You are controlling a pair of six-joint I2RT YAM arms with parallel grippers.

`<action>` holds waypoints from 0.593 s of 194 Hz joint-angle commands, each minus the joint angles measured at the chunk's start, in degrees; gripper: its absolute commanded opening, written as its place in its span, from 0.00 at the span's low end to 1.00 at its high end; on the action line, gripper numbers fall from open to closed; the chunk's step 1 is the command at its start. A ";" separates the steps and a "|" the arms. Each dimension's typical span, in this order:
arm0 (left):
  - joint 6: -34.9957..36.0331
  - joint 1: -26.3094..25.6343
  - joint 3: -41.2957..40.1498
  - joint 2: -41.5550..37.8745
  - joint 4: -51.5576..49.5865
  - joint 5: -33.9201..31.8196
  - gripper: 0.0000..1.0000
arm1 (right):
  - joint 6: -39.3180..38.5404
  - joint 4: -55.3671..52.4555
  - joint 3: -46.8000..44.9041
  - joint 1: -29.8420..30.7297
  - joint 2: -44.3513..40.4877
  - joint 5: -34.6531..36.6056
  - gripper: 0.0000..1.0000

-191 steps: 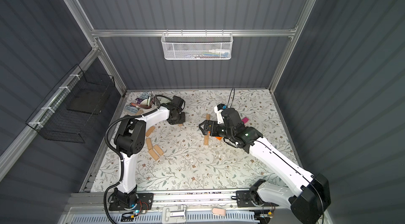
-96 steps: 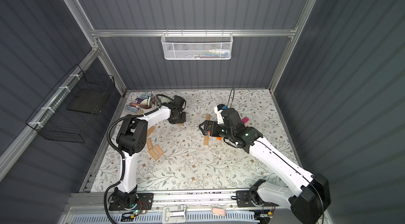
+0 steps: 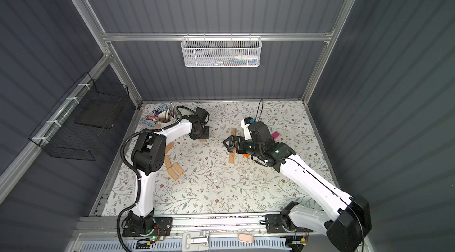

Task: Assemble the letter k with building blocks
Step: Place the building block at the center of the board, then pick up the building block from the center of the board.

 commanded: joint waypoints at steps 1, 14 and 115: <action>0.30 0.31 -0.40 -5.27 -1.94 -1.35 0.59 | 0.27 -0.40 0.23 0.28 0.25 0.00 0.99; 0.10 0.31 -2.39 -9.16 -1.31 -1.93 0.65 | 0.21 -0.28 0.25 0.29 0.25 0.00 0.99; -4.59 7.45 -32.59 -47.67 -6.46 -4.71 0.73 | -2.85 3.06 1.56 1.26 4.28 -6.14 0.99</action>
